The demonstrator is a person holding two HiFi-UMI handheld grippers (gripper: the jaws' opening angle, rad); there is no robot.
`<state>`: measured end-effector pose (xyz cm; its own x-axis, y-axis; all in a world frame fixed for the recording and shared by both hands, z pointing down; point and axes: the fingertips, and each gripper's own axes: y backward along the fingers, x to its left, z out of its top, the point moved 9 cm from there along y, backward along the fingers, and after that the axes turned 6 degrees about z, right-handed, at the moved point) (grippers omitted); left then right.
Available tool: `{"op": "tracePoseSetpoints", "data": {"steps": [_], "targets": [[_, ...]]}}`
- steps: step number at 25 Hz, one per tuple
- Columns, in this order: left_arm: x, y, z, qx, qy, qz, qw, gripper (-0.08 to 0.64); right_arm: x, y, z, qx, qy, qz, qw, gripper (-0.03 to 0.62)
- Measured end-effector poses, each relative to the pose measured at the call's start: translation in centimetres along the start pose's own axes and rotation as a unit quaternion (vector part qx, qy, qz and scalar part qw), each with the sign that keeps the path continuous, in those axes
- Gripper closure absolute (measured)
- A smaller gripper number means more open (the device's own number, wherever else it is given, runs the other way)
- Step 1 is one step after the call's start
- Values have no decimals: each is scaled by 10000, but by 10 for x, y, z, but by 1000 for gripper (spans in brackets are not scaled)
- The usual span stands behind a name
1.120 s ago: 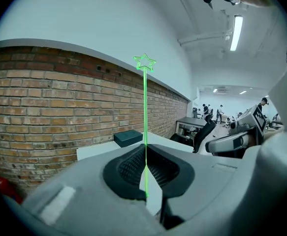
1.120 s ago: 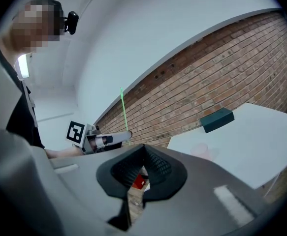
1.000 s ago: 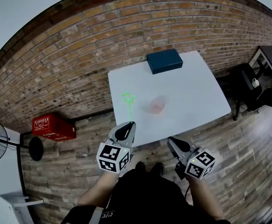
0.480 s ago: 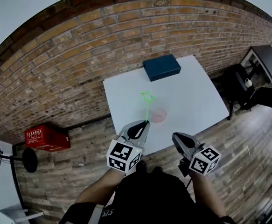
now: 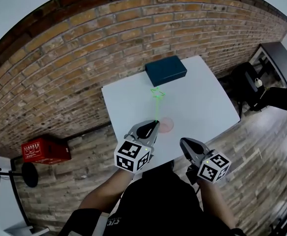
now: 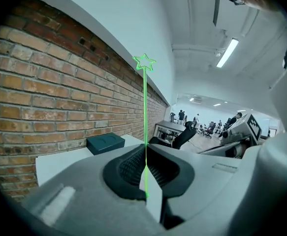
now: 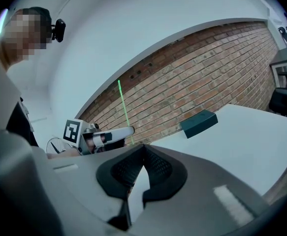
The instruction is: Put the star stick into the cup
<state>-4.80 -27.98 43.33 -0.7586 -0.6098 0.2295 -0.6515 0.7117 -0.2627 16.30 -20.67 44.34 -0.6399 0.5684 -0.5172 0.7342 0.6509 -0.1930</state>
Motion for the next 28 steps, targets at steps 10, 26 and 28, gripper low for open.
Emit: {"op": "tracePoseSetpoints", "data": {"steps": [10,26,28], "targets": [[16,-55,-16,187,476,-107,9986,549,-46,-28,11,284,39,-31,9996,592],[15,-113,-89,601,310,-365,9970,548,-70,-15,-13,771,-264,-259,9963,592],[17,-114,-93,635,259,-369,9970,548,-68,-16,-14,789,-256,-245,9962,592]]}}
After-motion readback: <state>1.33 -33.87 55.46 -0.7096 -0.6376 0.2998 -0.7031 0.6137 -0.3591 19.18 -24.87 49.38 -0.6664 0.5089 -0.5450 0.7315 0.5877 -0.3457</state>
